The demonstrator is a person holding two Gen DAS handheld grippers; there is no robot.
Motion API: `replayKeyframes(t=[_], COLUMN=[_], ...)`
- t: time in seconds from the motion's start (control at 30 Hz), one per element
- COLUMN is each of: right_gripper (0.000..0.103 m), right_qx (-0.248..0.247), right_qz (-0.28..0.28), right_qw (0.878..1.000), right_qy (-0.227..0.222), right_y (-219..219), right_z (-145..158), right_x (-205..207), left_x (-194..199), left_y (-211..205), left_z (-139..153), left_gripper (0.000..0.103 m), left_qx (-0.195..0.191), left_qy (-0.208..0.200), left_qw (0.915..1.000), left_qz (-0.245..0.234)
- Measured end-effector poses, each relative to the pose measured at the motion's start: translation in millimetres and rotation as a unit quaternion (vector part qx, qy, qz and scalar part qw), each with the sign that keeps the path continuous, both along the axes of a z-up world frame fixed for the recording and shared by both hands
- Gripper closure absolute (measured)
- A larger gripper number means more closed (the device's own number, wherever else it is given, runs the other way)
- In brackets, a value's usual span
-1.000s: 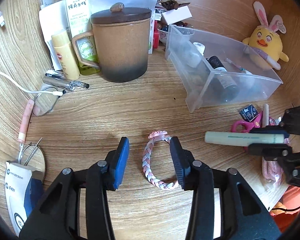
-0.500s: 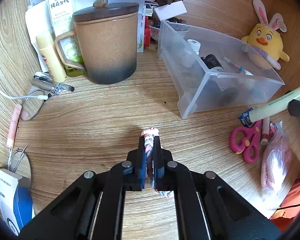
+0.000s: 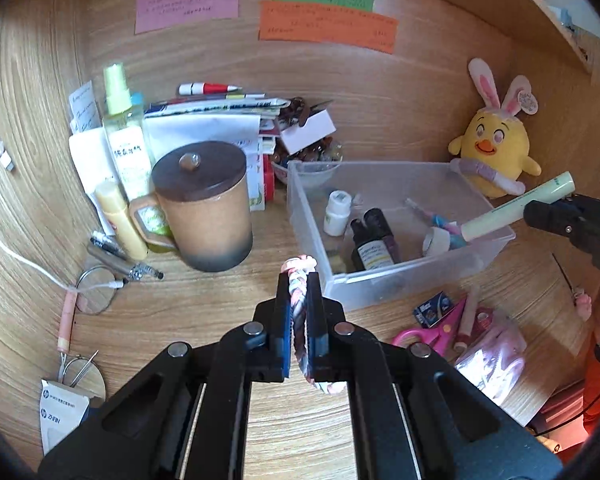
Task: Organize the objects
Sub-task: 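Lower the bracelet into the box with the left tool while the right tool drops the tube in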
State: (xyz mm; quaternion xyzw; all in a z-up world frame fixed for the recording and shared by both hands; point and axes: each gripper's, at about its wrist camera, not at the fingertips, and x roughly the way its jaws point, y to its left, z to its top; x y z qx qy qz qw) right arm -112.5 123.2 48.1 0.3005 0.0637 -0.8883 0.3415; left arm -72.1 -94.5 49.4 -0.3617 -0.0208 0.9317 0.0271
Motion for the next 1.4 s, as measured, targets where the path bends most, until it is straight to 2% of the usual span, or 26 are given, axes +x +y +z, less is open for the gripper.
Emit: replayKeyframes(t=[0.2,0.43,0.7,0.93,1.03,1.23,1.3,1.4], right_gripper=[0.089,0.089,0.089,0.089,0.089,0.088,0.086,0.080], right_qx=[0.017,0.049,0.068,0.082,0.086,0.083,0.082,0.073], right_qz=[-0.045,-0.074,-0.056,-0.021,-0.009,0.005,0.005,0.002], right_qw=[0.999,0.996,0.996,0.996,0.996,0.995,0.995,0.996], right_qy=[0.024,0.013,-0.015,-0.017,-0.022,-0.051,-0.058,-0.059], right_y=[10.8,13.8,-3.7,-28.8,-39.9,-50.0,-48.9,-42.7], right_z=[-0.3,-21.4,-43.1,-47.2,-50.6,-60.4,-61.6,-58.3], right_x=[-16.1,-43.9,-68.5,-74.8,-78.3,-86.7,-87.6,-84.7], left_x=[-21.6,-51.1,-84.3,-93.8,-94.6,-88.9,-85.2,-78.3], left_y=[22.9,37.0,49.3,53.5,54.7,56.0,56.2,58.7], left_z=[10.4,9.9,-9.1,-20.8,-22.0,-16.7,-13.0,-7.0], left_gripper=[0.098,0.098,0.098,0.098,0.091,0.066,0.058,0.051], left_qx=[-0.001,0.002,-0.021,-0.019,-0.017,-0.018,-0.018,-0.022], left_qy=[0.015,0.010,-0.016,-0.028,-0.031,-0.018,-0.010,0.003], left_qw=[0.9997,0.9997,0.9993,0.9988,0.9987,0.9990,0.9991,0.9991], left_qz=[-0.020,-0.024,-0.027,-0.035,-0.037,-0.036,-0.036,-0.036])
